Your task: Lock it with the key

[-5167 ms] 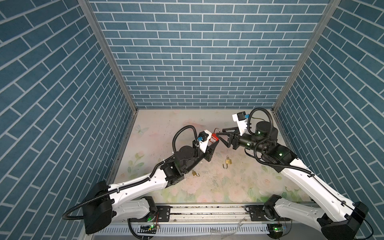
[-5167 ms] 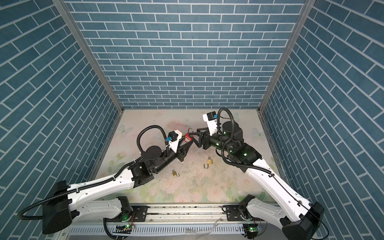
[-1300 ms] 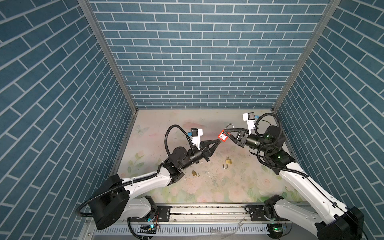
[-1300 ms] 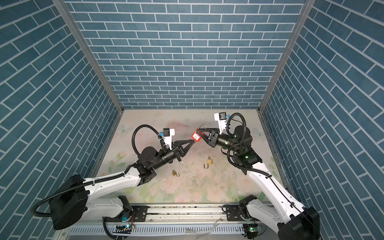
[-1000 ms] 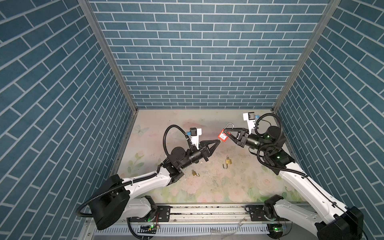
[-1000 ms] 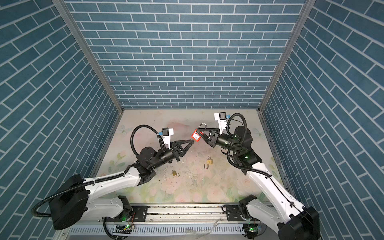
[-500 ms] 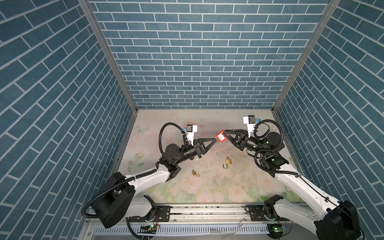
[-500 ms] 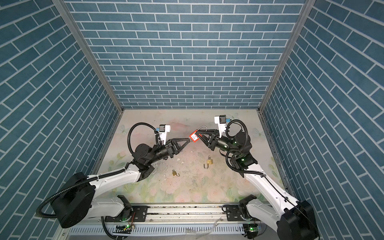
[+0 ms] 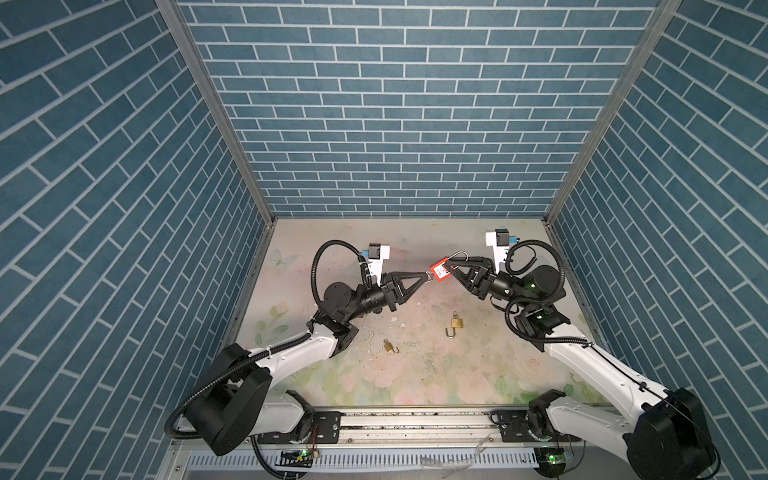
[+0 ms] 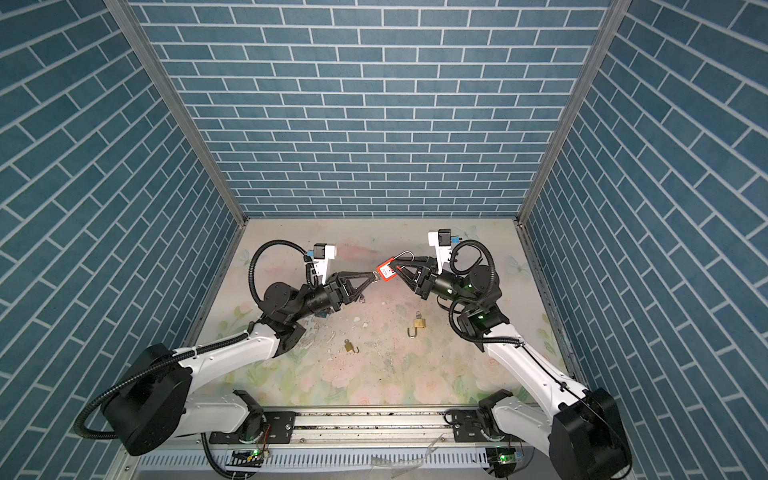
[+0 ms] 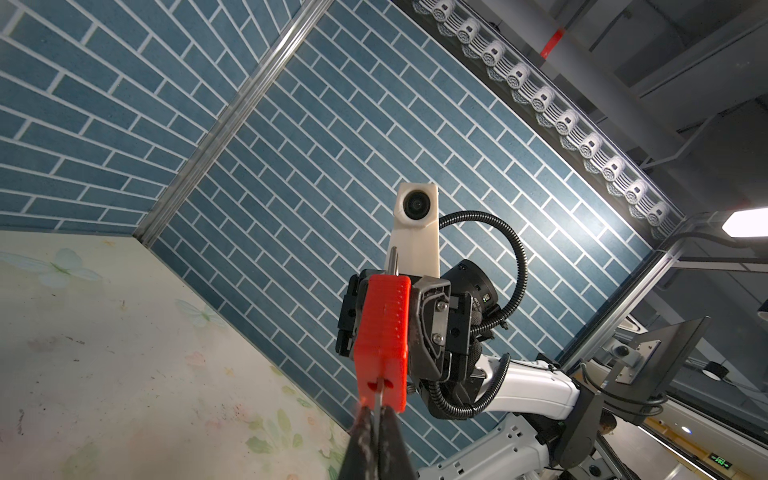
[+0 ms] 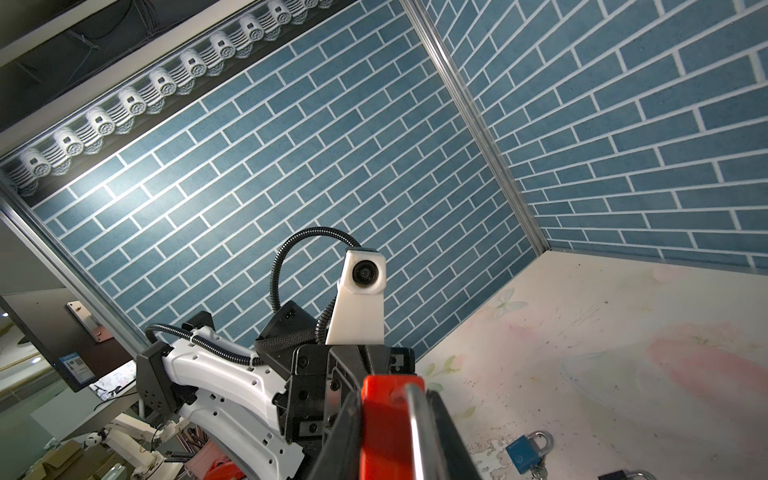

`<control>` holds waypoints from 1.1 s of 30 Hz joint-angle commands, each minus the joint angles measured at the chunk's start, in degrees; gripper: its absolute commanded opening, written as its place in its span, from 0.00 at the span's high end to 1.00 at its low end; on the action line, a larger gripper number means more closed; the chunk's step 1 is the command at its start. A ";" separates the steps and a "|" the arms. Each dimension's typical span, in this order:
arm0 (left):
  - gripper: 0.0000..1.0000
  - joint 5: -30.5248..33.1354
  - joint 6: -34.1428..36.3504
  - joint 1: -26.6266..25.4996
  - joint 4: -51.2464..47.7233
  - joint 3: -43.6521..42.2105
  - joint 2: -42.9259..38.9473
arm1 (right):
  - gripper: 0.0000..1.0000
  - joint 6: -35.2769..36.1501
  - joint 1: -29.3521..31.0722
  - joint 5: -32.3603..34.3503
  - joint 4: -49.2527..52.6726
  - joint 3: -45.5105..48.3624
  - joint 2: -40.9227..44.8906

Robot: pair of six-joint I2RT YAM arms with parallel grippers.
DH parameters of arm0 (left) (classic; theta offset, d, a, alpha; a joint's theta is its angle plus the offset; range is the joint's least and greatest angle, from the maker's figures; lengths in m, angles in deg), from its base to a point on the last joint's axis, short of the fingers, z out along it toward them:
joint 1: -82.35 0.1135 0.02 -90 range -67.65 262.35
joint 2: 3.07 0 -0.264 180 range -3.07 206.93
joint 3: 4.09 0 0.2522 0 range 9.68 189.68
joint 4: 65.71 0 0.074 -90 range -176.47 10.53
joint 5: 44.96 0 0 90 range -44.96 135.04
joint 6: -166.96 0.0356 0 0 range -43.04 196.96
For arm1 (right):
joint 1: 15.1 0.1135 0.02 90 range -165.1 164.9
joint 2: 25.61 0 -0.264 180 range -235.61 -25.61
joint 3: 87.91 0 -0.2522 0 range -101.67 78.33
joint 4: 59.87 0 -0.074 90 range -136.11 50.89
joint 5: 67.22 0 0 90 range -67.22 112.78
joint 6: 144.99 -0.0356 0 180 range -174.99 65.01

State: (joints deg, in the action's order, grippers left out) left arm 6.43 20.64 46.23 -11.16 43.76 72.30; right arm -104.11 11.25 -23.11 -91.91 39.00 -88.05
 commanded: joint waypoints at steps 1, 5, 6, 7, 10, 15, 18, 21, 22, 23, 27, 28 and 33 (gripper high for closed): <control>1.00 2.81 0.82 3.83 5.98 -1.73 -2.76 | 1.00 -2.00 -5.38 1.22 -5.00 0.35 1.45; 1.00 1.07 0.25 4.50 7.24 -2.85 -2.82 | 1.00 -3.13 -8.96 0.76 -5.43 -0.20 1.72; 1.00 0.93 0.09 4.59 7.48 -3.11 -2.91 | 1.00 -3.40 -9.82 0.64 -5.59 -0.37 1.68; 1.00 0.74 0.02 4.80 7.63 -3.47 -3.08 | 1.00 -3.88 -10.80 0.46 -5.69 -0.61 1.61; 1.00 0.29 0.21 5.33 7.07 -4.65 -4.05 | 1.00 -5.10 -13.94 0.20 -6.14 -1.16 1.76; 1.00 3.15 3.83 6.13 -1.73 -6.05 -7.96 | 1.00 -2.81 -15.80 -0.07 1.10 -4.14 0.61; 1.00 8.97 10.54 6.47 -15.93 -4.93 -12.86 | 1.00 0.39 -15.40 -0.34 9.62 -6.10 -1.61; 1.00 16.27 18.41 6.50 -29.95 -2.67 -17.56 | 1.00 7.98 -13.49 2.49 24.46 -9.77 -4.95; 1.00 18.89 20.32 6.49 -33.99 -1.94 -18.74 | 1.00 10.87 -12.34 4.63 29.37 -11.20 -6.30; 1.00 20.49 22.33 6.50 -36.79 -1.27 -19.46 | 1.00 13.42 -11.20 6.91 33.81 -12.70 -7.85; 1.00 22.50 27.28 6.51 -44.04 1.27 -19.57 | 1.00 17.37 -8.32 12.47 42.52 -17.22 -16.40; 1.00 22.57 27.94 6.55 -44.98 1.66 -19.17 | 1.00 17.31 -7.94 13.05 43.31 -18.16 -19.08; 1.00 22.80 28.78 6.65 -45.99 2.04 -17.25 | 1.00 13.09 -7.02 12.14 40.17 -21.46 -31.54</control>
State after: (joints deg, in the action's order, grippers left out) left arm 27.59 46.43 52.48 -53.67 44.33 54.34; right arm -90.95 3.86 -12.09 -53.05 19.44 -115.87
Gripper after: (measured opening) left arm 0.063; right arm 0.237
